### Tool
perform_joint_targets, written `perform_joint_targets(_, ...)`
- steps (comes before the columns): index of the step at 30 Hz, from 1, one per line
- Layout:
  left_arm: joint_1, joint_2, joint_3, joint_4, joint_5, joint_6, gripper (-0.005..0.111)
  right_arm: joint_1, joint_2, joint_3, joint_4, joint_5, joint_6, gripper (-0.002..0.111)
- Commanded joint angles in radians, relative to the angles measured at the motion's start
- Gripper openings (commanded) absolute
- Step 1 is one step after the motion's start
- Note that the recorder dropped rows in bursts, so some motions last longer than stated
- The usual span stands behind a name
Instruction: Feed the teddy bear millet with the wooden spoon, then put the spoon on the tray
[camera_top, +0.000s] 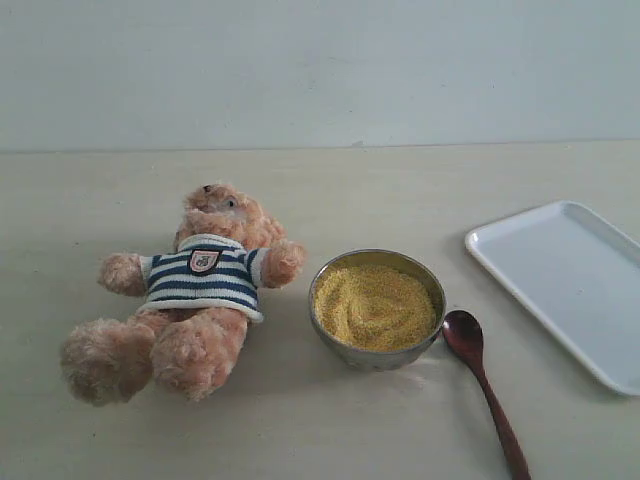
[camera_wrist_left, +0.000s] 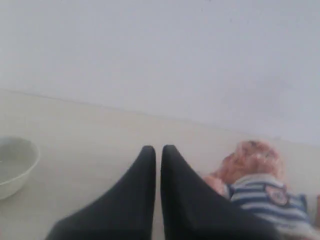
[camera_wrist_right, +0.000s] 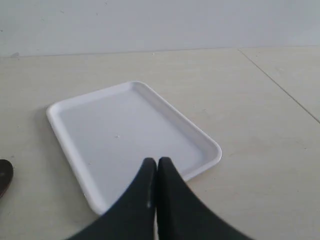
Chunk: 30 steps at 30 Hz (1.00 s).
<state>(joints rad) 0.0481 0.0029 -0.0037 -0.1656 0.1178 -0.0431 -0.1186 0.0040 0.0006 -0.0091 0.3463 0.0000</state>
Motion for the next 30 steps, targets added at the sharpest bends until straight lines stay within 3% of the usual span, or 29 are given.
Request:
perform_joint_targets(1,0.000,-0.003,0.004,-0.109,-0.070,-0.102,0.005,0.003,-0.004,-0.001,0.000,-0.013,0.000,0.000)
perform_joint_targets(7,0.000,-0.003,0.004,-0.109,-0.079,-0.216,0.005,0.003,-0.004,-0.001,0.000,-0.013,0.000,0.000)
perform_joint_targets(12,0.000,-0.003,0.004,-0.109,-0.211,-0.365,0.005,0.003,-0.004,-0.001,-0.026,-0.043,-0.040,0.000)
perform_joint_targets(17,0.000,0.002,0.004,-0.109,-0.384,-0.365,0.005,0.003,-0.004,-0.001,0.402,-0.204,0.235,0.000)
perform_joint_targets(21,0.000,0.175,-0.071,-0.107,-0.431,-0.348,0.005,0.001,-0.004,-0.001,0.469,-0.394,0.256,0.000)
perform_joint_targets(24,0.000,0.427,-0.206,-0.068,-0.339,-0.342,0.005,0.001,-0.004,-0.001,0.469,-0.504,0.256,0.000)
perform_joint_targets(27,-0.002,0.755,-0.410,0.112,-0.097,-0.342,0.005,0.001,-0.004,-0.001,0.472,-0.505,0.256,0.000)
perform_joint_targets(30,-0.012,1.042,-0.626,0.133,0.184,-0.302,0.005,0.001,-0.004,-0.001,0.472,-0.453,0.258,0.000)
